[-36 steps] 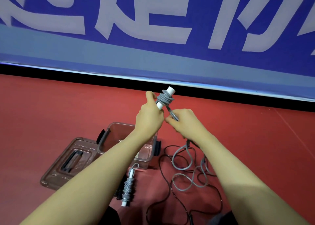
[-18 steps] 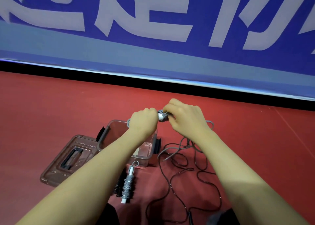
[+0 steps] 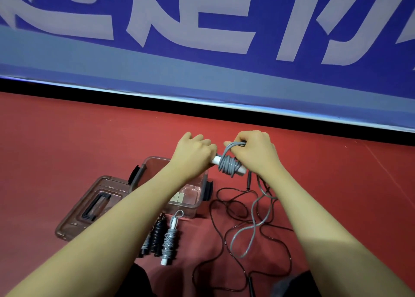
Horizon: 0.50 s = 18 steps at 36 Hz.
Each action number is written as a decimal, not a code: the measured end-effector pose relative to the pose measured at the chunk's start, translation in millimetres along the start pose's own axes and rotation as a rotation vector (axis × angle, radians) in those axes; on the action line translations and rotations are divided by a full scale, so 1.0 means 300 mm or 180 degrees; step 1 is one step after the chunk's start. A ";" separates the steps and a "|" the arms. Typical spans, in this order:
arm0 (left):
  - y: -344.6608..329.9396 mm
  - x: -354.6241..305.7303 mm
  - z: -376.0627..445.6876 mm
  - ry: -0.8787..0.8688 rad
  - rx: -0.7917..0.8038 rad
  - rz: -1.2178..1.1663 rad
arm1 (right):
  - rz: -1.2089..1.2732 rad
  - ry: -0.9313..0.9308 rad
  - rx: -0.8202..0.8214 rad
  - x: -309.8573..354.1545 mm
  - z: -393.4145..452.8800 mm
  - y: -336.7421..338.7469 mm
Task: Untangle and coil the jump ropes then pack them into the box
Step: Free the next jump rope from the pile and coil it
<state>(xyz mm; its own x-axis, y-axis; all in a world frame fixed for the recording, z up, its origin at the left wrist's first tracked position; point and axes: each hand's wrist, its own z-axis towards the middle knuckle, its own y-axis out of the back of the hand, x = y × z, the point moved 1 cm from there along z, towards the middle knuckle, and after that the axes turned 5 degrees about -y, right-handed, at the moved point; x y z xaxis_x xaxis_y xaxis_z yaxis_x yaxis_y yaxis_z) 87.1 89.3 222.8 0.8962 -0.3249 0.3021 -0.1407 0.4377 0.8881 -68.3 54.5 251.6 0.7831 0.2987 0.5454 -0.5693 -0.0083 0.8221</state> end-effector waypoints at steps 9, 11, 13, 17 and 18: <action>0.008 -0.002 0.002 -0.0726 -0.1105 -0.0321 | -0.0101 -0.0438 0.0175 -0.019 0.011 0.012; 0.032 -0.002 0.006 -0.0678 -0.1350 -0.0485 | -0.0176 -0.0440 0.0189 -0.018 0.009 0.017; 0.057 0.002 0.008 -0.0438 -0.1416 -0.0762 | -0.0272 -0.0443 0.0215 -0.017 0.008 0.024; 0.071 0.002 0.005 0.0427 -0.1277 -0.1489 | -0.0538 -0.0171 0.0134 -0.009 -0.004 0.028; 0.072 -0.001 0.004 0.0634 -0.1250 -0.1669 | -0.0541 -0.0140 0.0073 -0.008 -0.008 0.022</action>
<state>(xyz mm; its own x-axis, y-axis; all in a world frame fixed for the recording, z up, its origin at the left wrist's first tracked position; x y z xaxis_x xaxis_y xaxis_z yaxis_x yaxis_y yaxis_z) 83.2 97.8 242.3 0.8699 -0.4328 -0.2366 0.4624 0.5485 0.6967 -74.6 55.9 255.5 0.8780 0.2557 0.4045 -0.4224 0.0167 0.9063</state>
